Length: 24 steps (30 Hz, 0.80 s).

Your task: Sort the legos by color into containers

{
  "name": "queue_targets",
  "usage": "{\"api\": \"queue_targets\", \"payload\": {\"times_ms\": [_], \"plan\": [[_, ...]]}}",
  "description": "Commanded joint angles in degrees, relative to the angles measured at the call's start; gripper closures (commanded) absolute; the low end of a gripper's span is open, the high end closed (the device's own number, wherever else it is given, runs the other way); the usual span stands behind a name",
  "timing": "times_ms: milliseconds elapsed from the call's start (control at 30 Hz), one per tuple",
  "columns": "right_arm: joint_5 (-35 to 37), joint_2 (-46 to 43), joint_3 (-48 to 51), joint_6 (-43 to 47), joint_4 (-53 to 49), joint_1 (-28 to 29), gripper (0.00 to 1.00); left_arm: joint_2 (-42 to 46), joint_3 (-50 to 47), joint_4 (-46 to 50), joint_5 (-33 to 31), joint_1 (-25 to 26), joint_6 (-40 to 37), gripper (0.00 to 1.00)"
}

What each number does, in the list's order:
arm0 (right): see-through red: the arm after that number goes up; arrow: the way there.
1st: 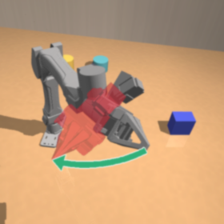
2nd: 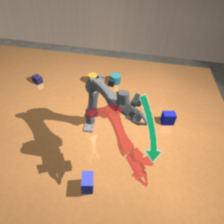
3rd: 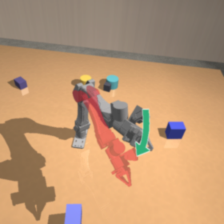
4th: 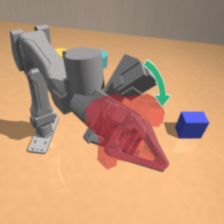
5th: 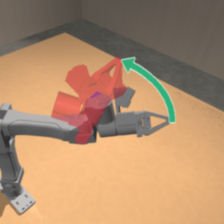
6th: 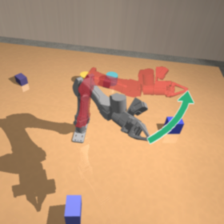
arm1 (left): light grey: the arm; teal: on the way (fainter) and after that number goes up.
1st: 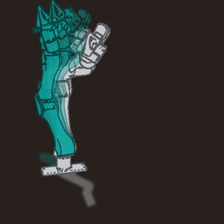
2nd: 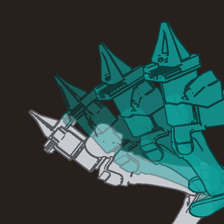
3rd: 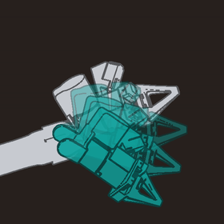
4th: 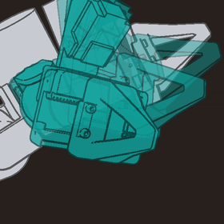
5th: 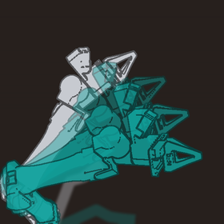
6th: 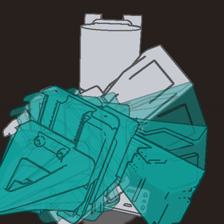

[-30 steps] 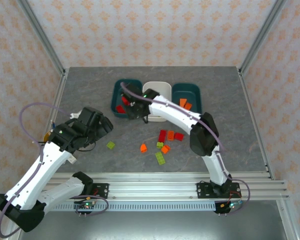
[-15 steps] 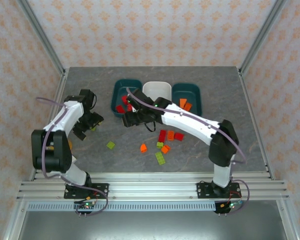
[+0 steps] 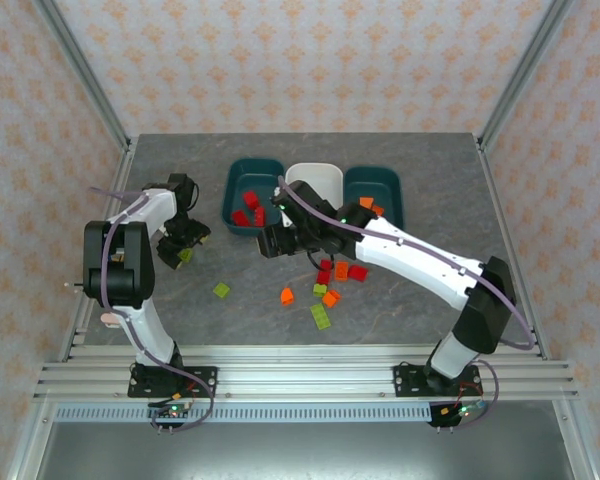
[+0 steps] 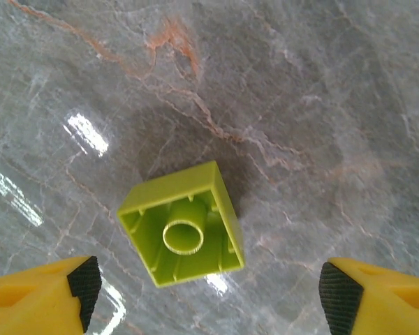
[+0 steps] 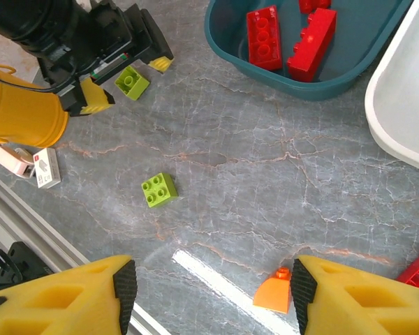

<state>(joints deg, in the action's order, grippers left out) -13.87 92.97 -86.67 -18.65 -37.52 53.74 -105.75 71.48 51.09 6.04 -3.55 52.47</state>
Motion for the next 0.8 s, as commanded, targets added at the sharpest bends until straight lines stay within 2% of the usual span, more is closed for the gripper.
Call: {"api": "queue_targets", "payload": {"times_ms": [0,100,200,333,400,767], "plan": [[1.47,-2.66,0.60,-1.26,-1.38,0.15,0.38,-0.88,1.29,-0.81,-2.79,-0.75,0.55,0.20],[1.62,-3.04,0.67,-1.48,-1.92,0.16,0.38,-1.22,1.17,0.13,-4.68,-0.75,1.05,0.25],[1.92,-3.36,1.05,-1.47,-2.14,0.19,0.38,-0.97,-0.49,-2.76,-4.34,-0.76,0.58,0.31],[1.85,-3.45,1.08,-1.55,-2.39,0.15,0.38,-2.35,-0.25,-3.59,-4.22,-0.75,-0.55,0.47],[1.80,-3.49,1.07,-1.60,-2.41,0.19,0.38,-2.51,-0.36,-4.15,-4.15,-0.75,-1.07,0.51],[1.82,-3.21,0.98,-1.74,-2.65,0.23,0.38,-3.29,-0.79,-5.75,-2.45,-0.75,-3.37,0.49]]}}
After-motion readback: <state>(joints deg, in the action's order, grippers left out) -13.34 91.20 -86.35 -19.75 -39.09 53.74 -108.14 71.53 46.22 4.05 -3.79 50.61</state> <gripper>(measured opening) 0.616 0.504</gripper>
